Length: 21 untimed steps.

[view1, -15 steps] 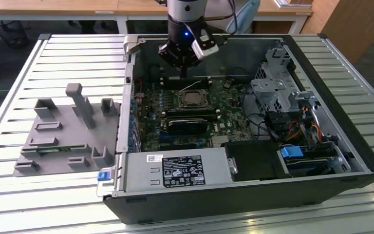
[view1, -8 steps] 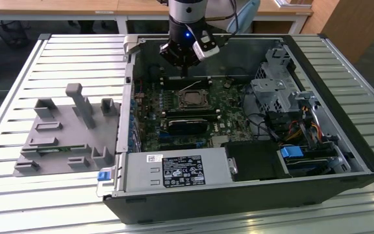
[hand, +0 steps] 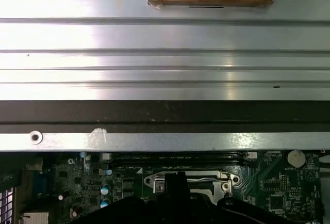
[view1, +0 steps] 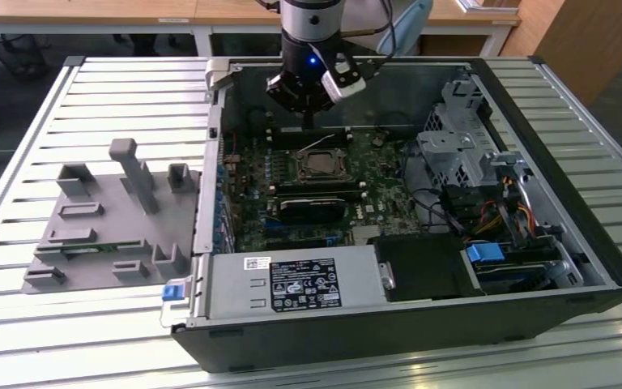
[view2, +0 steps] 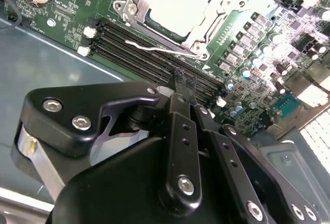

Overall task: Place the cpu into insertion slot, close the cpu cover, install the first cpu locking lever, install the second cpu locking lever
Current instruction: 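Install the first cpu locking lever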

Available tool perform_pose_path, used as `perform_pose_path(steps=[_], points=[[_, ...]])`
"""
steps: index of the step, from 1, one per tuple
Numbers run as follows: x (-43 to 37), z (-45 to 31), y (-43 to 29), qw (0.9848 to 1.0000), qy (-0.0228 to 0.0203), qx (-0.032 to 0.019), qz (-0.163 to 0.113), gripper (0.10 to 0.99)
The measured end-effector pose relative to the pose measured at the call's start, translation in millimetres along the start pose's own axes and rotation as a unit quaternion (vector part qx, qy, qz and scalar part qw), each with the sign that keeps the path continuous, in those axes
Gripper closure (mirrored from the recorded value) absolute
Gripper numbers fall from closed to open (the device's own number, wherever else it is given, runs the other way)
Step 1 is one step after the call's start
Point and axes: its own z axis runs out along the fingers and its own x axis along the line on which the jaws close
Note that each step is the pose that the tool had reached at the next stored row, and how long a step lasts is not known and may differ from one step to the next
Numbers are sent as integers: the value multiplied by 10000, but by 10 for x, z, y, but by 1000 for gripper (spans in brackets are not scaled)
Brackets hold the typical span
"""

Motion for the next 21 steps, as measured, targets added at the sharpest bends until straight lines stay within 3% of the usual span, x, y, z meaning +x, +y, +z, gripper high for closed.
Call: perform_pose_path(steps=[7, 21], points=[[-18, 38, -3, 9999, -4, -3, -107, 980], [-158, 132, -6, 9999, -3, -14, -134, 980]])
